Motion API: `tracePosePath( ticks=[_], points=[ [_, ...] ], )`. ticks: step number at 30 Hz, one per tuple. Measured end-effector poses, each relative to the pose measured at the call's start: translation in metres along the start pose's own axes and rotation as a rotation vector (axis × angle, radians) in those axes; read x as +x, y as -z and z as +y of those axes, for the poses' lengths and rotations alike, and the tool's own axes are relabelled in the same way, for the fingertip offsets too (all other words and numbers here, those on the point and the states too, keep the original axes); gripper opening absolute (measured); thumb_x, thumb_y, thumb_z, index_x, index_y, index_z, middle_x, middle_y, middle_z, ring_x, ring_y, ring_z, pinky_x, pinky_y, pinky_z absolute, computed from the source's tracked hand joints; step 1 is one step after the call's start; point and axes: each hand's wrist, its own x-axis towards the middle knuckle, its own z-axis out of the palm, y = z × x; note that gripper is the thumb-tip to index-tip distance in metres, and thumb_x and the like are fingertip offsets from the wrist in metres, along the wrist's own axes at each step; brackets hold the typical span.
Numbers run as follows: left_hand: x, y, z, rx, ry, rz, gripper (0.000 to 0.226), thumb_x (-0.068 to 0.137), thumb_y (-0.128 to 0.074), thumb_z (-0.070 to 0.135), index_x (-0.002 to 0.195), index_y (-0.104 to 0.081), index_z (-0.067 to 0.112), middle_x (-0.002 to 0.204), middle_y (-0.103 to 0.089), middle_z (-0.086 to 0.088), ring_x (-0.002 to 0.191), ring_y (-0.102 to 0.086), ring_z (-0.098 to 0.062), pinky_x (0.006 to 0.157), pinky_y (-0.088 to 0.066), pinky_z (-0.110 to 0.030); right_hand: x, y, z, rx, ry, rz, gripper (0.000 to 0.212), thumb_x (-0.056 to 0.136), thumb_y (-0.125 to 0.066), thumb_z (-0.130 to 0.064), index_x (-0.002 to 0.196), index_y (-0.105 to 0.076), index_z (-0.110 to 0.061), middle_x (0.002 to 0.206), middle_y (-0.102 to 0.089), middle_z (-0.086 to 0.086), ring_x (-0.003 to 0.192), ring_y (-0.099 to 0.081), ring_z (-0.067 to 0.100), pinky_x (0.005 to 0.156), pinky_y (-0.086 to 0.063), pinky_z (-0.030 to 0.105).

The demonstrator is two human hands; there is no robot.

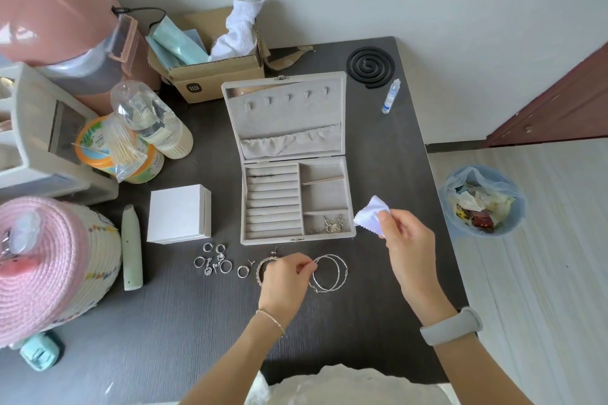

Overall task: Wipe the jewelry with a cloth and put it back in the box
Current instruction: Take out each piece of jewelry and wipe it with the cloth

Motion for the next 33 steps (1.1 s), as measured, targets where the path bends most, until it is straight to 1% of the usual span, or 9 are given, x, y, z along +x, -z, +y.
tracePosePath(
  ticks=[4, 6, 9, 11, 14, 17, 20, 28, 33],
  points=[
    [0.004, -0.015, 0.0, 0.315, -0.063, -0.032, 0.028, 0.091, -0.049, 0.036, 0.09, -0.069, 0.018, 0.09, -0.068, -0.002, 0.088, -0.062, -0.027, 0.073, -0.045, -0.031, -0.002, 0.001, 0.004, -0.011, 0.015, -0.005, 0.014, 0.091, -0.052, -0.02, 0.08, -0.06, -0.016, 0.068, -0.058, -0.012, 0.067, -0.056, 0.009, 0.057, -0.041, 0.004],
    [0.003, -0.013, 0.004, 0.472, -0.141, 0.104, 0.032, 0.092, -0.046, 0.041, 0.086, -0.068, 0.018, 0.086, -0.064, 0.0, 0.081, -0.063, -0.027, 0.062, -0.044, -0.03, -0.002, 0.003, 0.006, -0.023, 0.022, 0.0, 0.014, 0.091, -0.052, -0.02, 0.079, -0.059, -0.019, 0.068, -0.058, -0.015, 0.067, -0.056, 0.009, 0.056, -0.04, 0.002],
    [0.01, -0.011, 0.012, 0.471, -0.338, 0.266, 0.02, 0.081, -0.057, 0.033, 0.069, -0.068, 0.021, 0.064, -0.061, 0.004, 0.058, -0.062, -0.02, 0.037, -0.039, -0.024, 0.001, 0.008, 0.007, -0.051, 0.027, 0.022, 0.013, 0.091, -0.051, -0.019, 0.08, -0.057, -0.021, 0.068, -0.056, -0.019, 0.067, -0.056, 0.008, 0.057, -0.04, 0.006],
    [0.025, -0.013, 0.017, 0.499, -0.43, 0.264, 0.012, 0.076, -0.059, 0.026, 0.071, -0.068, 0.021, 0.065, -0.061, 0.003, 0.058, -0.061, -0.019, 0.032, -0.038, -0.024, 0.003, 0.01, 0.008, -0.061, 0.027, 0.035, 0.013, 0.091, -0.051, -0.018, 0.08, -0.057, -0.021, 0.068, -0.056, -0.019, 0.067, -0.056, 0.008, 0.057, -0.04, 0.005],
    [0.049, -0.012, 0.033, 0.533, -0.422, 0.129, 0.013, 0.079, -0.063, 0.01, 0.09, -0.069, 0.015, 0.086, -0.061, -0.006, 0.082, -0.061, -0.028, 0.052, -0.048, -0.034, 0.003, 0.014, 0.007, -0.061, 0.027, 0.038, 0.014, 0.091, -0.05, -0.017, 0.079, -0.058, -0.019, 0.068, -0.056, -0.017, 0.067, -0.056, 0.008, 0.056, -0.038, 0.002],
    [0.067, -0.012, 0.047, 0.566, -0.307, -0.017, 0.027, 0.091, -0.047, 0.029, 0.107, -0.065, 0.017, 0.106, -0.056, -0.007, 0.105, -0.052, -0.025, 0.08, -0.044, -0.035, 0.003, 0.019, 0.009, -0.066, 0.036, 0.06, 0.015, 0.091, -0.05, -0.016, 0.08, -0.06, -0.017, 0.067, -0.057, -0.015, 0.067, -0.056, 0.007, 0.057, -0.04, 0.002],
    [0.071, -0.015, 0.056, 0.591, -0.267, -0.04, 0.028, 0.089, -0.049, 0.035, 0.104, -0.066, 0.019, 0.108, -0.057, -0.005, 0.104, -0.054, -0.026, 0.08, -0.044, -0.034, 0.004, 0.022, 0.013, -0.085, 0.017, 0.079, 0.015, 0.091, -0.05, -0.017, 0.086, -0.063, -0.011, 0.07, -0.057, -0.011, 0.069, -0.056, 0.006, 0.057, -0.04, -0.001],
    [0.069, -0.023, 0.064, 0.598, -0.277, -0.003, 0.025, 0.088, -0.042, 0.012, 0.101, -0.064, 0.014, 0.108, -0.056, -0.007, 0.1, -0.055, -0.029, 0.075, -0.042, -0.033, 0.0, 0.021, 0.011, -0.04, -0.044, 0.057, 0.014, 0.091, -0.051, -0.016, 0.079, -0.058, -0.017, 0.067, -0.056, -0.012, 0.066, -0.055, 0.007, 0.054, -0.04, 0.0],
    [0.061, 0.002, 0.065, 0.102, -0.301, -0.073, 0.005, 0.083, -0.058, 0.011, 0.083, -0.062, 0.013, 0.084, -0.067, 0.001, 0.083, -0.062, -0.013, 0.076, -0.047, -0.028, 0.002, 0.024, 0.01, 0.006, -0.098, 0.064, 0.022, 0.092, -0.048, -0.011, 0.071, -0.055, -0.012, 0.065, -0.055, -0.008, 0.062, -0.052, 0.014, 0.05, -0.038, 0.004]
  ],
)
